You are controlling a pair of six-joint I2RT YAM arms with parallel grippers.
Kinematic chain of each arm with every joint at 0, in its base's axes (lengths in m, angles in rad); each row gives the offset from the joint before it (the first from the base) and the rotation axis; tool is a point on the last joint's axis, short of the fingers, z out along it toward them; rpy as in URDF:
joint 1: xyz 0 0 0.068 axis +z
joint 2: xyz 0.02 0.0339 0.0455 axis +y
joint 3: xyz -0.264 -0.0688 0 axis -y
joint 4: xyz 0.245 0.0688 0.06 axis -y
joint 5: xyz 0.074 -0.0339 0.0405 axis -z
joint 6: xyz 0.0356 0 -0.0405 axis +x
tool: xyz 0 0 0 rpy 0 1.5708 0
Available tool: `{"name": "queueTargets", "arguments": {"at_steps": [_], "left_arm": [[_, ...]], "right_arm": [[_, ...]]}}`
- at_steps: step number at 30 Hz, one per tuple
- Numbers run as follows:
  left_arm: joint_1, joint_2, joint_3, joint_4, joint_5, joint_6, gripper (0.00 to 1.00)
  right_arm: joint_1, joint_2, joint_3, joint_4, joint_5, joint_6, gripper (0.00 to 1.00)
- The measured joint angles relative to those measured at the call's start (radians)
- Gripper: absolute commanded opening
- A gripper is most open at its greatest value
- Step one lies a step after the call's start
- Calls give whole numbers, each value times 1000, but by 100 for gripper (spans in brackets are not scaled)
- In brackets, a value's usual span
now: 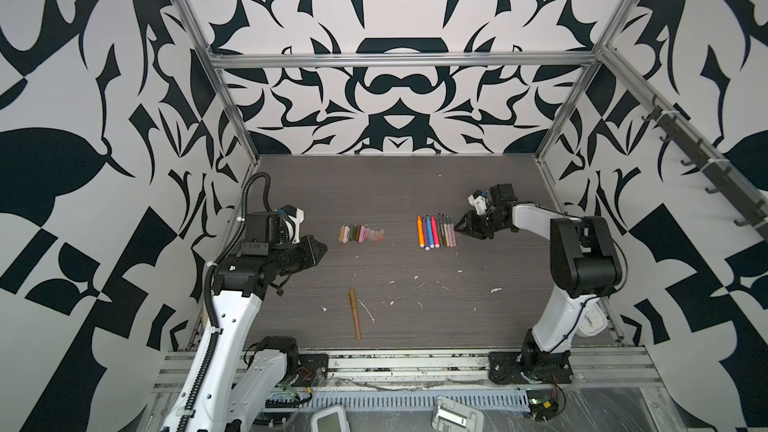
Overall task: Open the pen caps
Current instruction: 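Move the right gripper to the shorter tan pen and grasp its body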
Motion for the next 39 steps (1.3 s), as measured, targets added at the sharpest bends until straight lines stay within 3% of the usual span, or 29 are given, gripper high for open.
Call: {"name": "queueTargets", "arguments": {"at_steps": [6, 9, 11, 17, 21, 29, 39], "left_arm": [[0, 0, 0, 0, -1, 0, 15], [0, 0, 0, 0, -3, 0, 15], [0, 0, 0, 0, -4, 0, 14], [0, -2, 0, 0, -20, -1, 14], [0, -5, 0, 0, -24, -4, 14], [0, -7, 0, 0, -26, -5, 14], [0, -12, 0, 0, -25, -5, 14]], "right_arm": [[-10, -171, -21, 2, 88, 19, 30], [92, -224, -19, -16, 179, 31, 30], [280, -231, -5, -36, 266, 40, 30], [983, -93, 111, -87, 505, 145, 31], [1239, -20, 155, -161, 631, 277, 31], [1388, 177, 345, -257, 716, 427, 31], [1391, 273, 397, -294, 707, 490, 24]]}}
